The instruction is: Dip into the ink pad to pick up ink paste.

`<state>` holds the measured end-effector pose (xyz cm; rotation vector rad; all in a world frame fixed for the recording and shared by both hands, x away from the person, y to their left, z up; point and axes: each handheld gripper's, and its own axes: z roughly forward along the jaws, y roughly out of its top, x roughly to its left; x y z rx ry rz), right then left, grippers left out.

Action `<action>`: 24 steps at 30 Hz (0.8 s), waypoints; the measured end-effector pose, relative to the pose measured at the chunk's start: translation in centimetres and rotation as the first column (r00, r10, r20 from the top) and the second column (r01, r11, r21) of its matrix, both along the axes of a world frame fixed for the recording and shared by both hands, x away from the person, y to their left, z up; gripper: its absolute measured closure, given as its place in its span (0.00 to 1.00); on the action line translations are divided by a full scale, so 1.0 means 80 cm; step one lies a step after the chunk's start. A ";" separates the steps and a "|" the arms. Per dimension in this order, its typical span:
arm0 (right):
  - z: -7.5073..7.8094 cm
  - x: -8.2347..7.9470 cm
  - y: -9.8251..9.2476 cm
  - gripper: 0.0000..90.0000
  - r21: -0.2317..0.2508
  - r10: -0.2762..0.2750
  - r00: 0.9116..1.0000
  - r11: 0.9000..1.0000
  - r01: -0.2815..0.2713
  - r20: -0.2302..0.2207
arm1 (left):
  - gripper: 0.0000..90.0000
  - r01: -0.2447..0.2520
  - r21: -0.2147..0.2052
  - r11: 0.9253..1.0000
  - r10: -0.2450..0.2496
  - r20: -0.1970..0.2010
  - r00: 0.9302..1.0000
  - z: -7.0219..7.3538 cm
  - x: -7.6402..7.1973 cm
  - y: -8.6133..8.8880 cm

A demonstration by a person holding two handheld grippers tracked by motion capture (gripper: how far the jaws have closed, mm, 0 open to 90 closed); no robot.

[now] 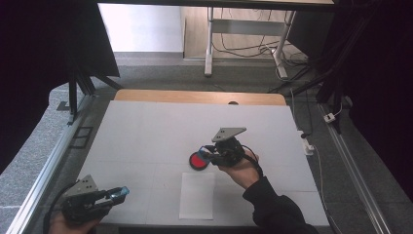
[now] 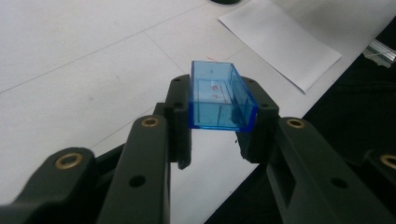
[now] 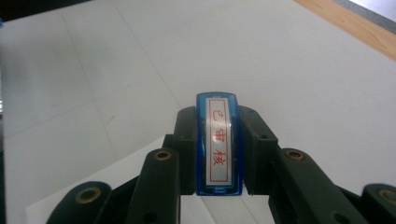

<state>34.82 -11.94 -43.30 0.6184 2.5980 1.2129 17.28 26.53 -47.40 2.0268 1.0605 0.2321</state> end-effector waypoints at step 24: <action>-0.040 0.034 0.031 0.79 -0.127 -0.016 1.000 0.992 0.014 -0.019 | 0.76 -0.001 0.001 1.000 0.001 0.001 1.000 0.000 -0.001 0.001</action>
